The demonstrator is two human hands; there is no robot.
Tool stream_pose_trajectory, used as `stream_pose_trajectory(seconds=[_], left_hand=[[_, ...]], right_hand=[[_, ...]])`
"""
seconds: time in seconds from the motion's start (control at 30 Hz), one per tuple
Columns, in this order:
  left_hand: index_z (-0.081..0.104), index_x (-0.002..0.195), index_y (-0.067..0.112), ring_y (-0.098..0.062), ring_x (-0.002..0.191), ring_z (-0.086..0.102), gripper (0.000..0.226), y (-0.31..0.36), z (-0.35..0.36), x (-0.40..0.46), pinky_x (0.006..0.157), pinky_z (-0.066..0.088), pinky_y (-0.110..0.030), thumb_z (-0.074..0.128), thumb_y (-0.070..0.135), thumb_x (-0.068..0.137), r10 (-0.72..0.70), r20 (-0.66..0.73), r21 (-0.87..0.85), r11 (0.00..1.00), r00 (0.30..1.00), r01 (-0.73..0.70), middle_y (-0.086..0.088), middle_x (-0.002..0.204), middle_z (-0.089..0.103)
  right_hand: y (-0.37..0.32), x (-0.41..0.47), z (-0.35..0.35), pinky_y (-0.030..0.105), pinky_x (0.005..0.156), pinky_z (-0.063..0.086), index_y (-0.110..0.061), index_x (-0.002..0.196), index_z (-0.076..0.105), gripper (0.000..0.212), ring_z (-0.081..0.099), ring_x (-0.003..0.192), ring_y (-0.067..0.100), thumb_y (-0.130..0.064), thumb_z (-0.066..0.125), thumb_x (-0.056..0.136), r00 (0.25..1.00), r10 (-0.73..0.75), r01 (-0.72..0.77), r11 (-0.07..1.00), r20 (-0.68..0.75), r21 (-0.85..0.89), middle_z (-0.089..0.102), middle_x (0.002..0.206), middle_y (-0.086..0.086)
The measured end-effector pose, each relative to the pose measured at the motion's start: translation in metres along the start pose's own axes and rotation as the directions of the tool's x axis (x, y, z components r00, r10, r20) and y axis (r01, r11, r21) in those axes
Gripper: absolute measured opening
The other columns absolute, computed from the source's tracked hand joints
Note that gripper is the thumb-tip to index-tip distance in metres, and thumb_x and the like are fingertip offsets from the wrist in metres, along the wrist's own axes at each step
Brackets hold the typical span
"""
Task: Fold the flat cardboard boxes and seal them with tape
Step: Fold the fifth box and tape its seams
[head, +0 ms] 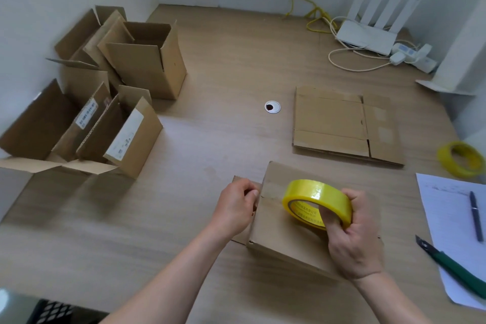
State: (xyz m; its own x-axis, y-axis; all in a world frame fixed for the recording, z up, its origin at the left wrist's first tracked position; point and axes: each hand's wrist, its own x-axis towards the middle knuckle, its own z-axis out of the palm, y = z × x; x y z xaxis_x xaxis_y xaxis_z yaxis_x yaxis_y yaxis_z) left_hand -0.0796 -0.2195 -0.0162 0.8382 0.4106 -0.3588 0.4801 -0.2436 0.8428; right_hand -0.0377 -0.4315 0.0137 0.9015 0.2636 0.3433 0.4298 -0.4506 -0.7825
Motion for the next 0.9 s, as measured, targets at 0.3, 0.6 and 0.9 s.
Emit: stream_pose_trajectory(seconds=[0.3, 0.6, 0.9], left_hand=[[0.043, 0.143, 0.021, -0.014, 0.113, 0.058, 0.057, -0.01, 0.001, -0.008, 0.098, 0.043, -0.028, 0.065, 0.018, 0.091, -0.11, -0.199, 0.004, 0.994, 0.974, 0.113, -0.004, 0.133, 0.056], [0.004, 0.155, 0.037, -0.004, 0.148, 0.013, 0.104, -0.008, 0.041, -0.043, 0.114, 0.023, -0.024, 0.053, 0.079, 0.074, 0.243, 0.028, 0.417, 0.878, 0.97, -0.232, 0.016, 0.164, 0.0], [0.005, 0.153, 0.045, -0.002, 0.146, 0.019, 0.141, 0.0, 0.038, -0.041, 0.114, 0.031, -0.032, 0.041, 0.104, 0.031, 0.098, -0.021, 0.47, 0.879, 0.995, -0.076, 0.025, 0.16, 0.006]], right_hand=[[0.007, -0.001, 0.003, 0.016, 0.053, 0.035, -0.027, 0.091, 0.05, 0.019, 0.043, 0.058, 0.004, -0.026, 0.066, 0.08, 0.996, 0.08, -0.084, 0.992, 0.041, 0.091, 0.049, 0.063, -0.001], [0.008, 0.007, -0.002, 0.009, 0.067, 0.041, -0.032, 0.099, 0.052, 0.028, 0.056, 0.076, -0.003, -0.021, 0.067, 0.079, 0.984, 0.114, -0.137, 0.976, 0.14, 0.168, 0.061, 0.091, -0.021], [0.021, 0.041, -0.138, 0.012, 0.063, 0.042, -0.064, 0.107, 0.046, 0.058, 0.057, 0.079, 0.002, -0.04, 0.075, 0.062, 0.843, 0.048, 0.074, 0.976, 0.536, -0.204, 0.058, 0.086, -0.021]])
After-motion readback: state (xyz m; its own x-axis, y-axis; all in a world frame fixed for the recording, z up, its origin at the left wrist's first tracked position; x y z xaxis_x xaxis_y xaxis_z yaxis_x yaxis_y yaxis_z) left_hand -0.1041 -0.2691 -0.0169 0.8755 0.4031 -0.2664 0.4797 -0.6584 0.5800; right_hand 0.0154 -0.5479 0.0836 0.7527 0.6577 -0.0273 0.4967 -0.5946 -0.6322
